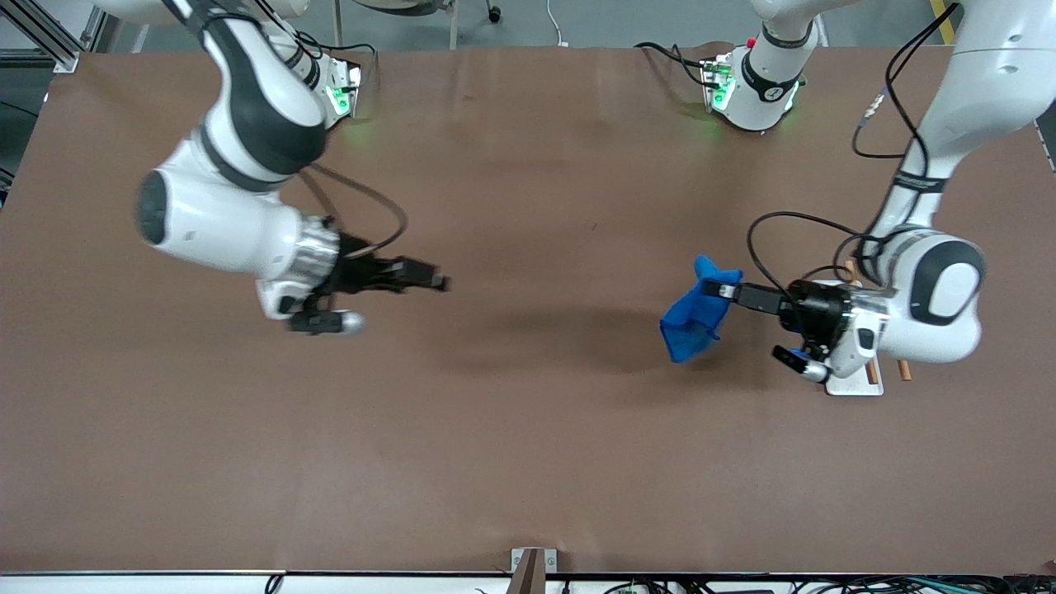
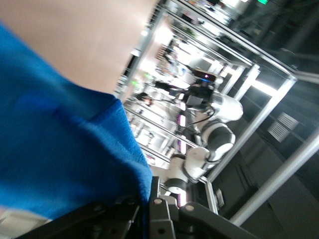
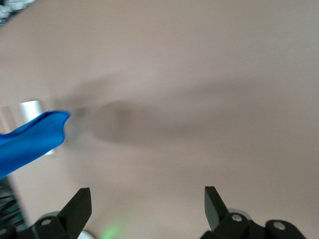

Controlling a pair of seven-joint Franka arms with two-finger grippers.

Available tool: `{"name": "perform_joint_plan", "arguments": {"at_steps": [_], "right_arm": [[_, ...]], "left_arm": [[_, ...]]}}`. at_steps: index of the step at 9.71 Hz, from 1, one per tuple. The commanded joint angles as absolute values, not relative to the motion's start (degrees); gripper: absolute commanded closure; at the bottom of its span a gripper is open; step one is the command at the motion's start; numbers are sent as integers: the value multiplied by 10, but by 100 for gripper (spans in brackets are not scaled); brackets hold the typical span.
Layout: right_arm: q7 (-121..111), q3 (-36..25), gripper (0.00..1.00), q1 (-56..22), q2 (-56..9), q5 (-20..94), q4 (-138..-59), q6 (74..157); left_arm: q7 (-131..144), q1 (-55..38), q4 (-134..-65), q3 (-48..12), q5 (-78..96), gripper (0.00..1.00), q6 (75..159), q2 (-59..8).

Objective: Right arm passes towel to left arm to hang
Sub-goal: 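Carry the towel with the left gripper over the white stick rack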

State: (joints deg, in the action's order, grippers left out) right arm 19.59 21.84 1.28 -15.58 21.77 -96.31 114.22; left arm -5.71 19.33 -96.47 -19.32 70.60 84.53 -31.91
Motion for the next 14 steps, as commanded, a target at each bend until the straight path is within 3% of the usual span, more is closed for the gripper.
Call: {"name": "perform_joint_plan", "arguments": {"at_steps": [1, 5, 7, 10, 12, 14], "right_arm": [[202, 155, 0, 13, -92, 102, -993, 1104], [141, 34, 0, 14, -27, 6, -990, 1069], [67, -15, 0, 14, 12, 5, -973, 1002], [59, -25, 0, 25, 21, 6, -881, 870], [28, -79, 0, -4, 18, 6, -842, 854], [26, -77, 0, 3, 18, 4, -838, 843]], "left_arm": [[10, 217, -936, -190, 589, 100, 860, -316], [169, 221, -907, -190, 339, 100, 873, -250], [254, 221, -909, -193, 225, 100, 875, -224], [342, 221, -912, -193, 138, 100, 882, -221], [428, 218, -915, -196, 69, 100, 896, -218], [415, 226, -916, -195, 10, 100, 910, -223]]}}
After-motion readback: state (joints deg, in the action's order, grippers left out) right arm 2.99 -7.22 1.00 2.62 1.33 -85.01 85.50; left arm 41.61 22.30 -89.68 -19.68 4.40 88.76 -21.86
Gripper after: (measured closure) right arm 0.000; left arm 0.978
